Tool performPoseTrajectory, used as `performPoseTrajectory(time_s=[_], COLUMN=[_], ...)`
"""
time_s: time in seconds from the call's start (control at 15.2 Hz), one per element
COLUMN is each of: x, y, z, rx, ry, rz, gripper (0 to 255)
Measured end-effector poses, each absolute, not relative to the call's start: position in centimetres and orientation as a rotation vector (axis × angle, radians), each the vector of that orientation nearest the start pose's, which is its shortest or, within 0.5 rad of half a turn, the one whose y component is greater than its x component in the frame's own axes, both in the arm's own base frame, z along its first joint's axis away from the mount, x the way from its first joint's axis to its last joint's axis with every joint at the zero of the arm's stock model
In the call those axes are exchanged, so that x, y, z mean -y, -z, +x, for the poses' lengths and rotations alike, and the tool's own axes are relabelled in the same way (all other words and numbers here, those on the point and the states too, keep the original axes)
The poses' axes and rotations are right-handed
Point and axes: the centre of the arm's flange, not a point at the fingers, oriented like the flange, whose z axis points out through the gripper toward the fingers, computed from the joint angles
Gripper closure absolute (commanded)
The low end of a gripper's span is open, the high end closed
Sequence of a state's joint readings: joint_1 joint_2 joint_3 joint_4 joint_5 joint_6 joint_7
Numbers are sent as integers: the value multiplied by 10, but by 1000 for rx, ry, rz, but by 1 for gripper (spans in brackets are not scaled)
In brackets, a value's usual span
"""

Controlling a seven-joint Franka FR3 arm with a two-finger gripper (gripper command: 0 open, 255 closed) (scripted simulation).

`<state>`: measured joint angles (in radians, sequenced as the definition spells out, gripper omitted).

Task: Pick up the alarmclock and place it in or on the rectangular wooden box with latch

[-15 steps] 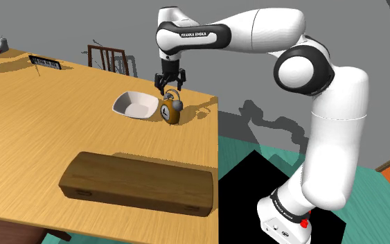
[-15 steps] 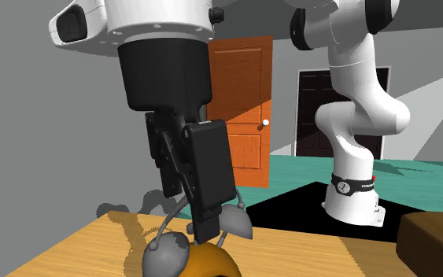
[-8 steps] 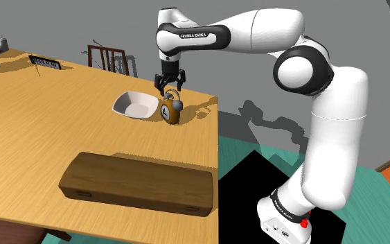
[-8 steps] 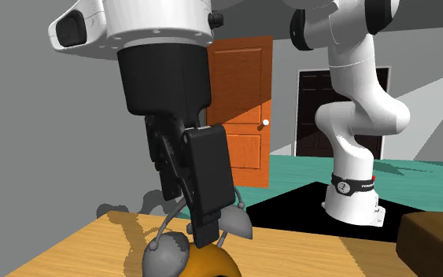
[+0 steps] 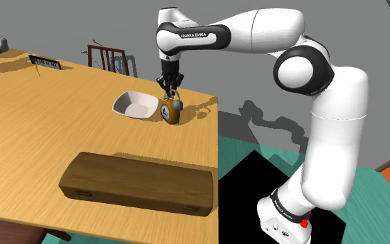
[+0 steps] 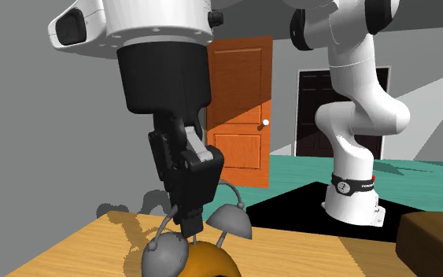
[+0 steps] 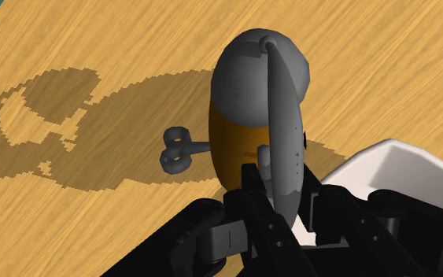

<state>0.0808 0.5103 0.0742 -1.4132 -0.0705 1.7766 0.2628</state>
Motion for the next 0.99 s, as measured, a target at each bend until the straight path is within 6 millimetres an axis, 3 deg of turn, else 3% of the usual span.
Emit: performPoseTrajectory(time_s=[0.26,0.99], x=[-91,-90], y=[-399,-457], z=[680,680], rx=[-152,-152], ry=[-221,-221], rz=[-3191,-3191], gripper=[255,255])
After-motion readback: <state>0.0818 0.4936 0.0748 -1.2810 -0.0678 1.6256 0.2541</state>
